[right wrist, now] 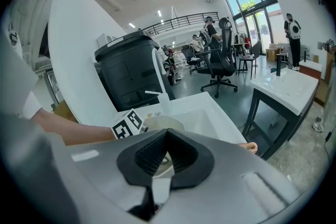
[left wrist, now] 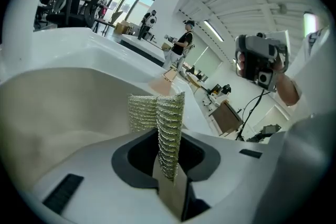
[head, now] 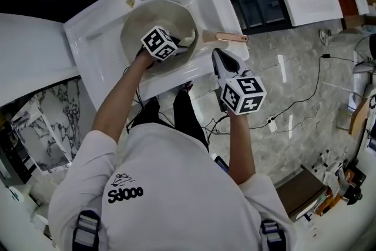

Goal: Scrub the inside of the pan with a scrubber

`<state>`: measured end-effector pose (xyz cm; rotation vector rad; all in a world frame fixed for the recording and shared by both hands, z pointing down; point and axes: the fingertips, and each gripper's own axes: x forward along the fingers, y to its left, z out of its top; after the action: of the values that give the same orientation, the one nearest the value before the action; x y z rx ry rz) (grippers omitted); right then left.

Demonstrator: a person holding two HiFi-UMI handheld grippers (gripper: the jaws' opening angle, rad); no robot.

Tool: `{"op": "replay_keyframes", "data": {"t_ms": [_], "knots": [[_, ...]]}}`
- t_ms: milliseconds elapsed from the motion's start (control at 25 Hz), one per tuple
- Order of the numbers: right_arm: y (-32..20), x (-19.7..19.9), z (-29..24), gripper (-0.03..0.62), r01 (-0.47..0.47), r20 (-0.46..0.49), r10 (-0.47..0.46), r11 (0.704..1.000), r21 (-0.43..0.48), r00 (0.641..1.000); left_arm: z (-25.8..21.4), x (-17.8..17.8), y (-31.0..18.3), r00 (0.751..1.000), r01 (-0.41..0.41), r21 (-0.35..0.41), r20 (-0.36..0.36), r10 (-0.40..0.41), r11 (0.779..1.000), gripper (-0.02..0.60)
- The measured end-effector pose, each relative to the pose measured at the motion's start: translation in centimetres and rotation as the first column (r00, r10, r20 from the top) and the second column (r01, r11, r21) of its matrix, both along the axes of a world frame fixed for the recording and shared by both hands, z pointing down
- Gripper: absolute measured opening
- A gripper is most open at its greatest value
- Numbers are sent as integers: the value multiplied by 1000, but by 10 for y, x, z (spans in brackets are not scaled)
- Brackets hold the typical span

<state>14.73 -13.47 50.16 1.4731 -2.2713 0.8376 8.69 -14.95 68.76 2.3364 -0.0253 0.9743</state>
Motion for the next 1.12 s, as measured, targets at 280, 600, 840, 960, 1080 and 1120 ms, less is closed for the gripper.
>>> {"op": "replay_keyframes", "data": {"t_ms": [280,600,840,960,1080,1120], "knots": [[4,-3,0,9,6,7,-6,1000,-5,1000,-10,-9,36,989,-135,-145,-74,126,980,78],[5,-14,-3,9,10,7,-10,1000,6,1000,-24,-26,59,967,-245,-233,-132,218,941,78],[3,-17,0,9,12,12,-12,1000,2,1000,-16,-46,68,953,-300,-281,-58,296,911,77],[2,-17,3,9,13,15,-13,1000,-4,1000,-12,-48,69,942,-328,-273,-27,334,904,75],[0,-17,5,9,14,17,-13,1000,-10,1000,-5,-42,66,937,-338,-227,13,349,913,75],[0,-16,6,9,13,17,-13,1000,-12,1000,-2,-39,65,935,-341,-203,31,354,918,75]]}}
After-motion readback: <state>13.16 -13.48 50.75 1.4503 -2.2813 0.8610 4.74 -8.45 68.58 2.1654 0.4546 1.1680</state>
